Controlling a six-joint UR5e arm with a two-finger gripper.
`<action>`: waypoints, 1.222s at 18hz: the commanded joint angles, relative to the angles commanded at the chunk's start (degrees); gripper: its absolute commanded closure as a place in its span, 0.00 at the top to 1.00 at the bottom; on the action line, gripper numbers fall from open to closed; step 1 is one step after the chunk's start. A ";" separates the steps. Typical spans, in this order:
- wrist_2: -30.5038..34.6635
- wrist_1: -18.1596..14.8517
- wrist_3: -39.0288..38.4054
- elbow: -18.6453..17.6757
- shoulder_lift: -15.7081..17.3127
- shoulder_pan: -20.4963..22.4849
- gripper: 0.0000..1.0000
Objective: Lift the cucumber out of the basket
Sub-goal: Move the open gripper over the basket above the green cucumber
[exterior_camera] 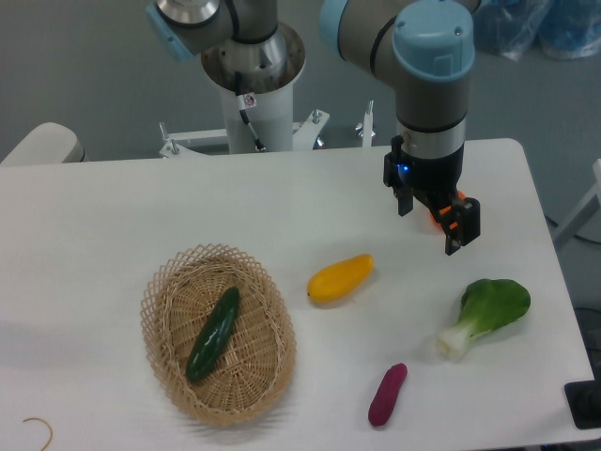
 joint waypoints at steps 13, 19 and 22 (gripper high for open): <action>-1.58 1.58 -21.85 -3.34 -0.52 -10.09 1.00; -1.41 2.38 -40.84 -3.78 -3.43 -19.06 1.00; -1.40 2.29 -49.11 -4.21 -5.44 -21.70 1.00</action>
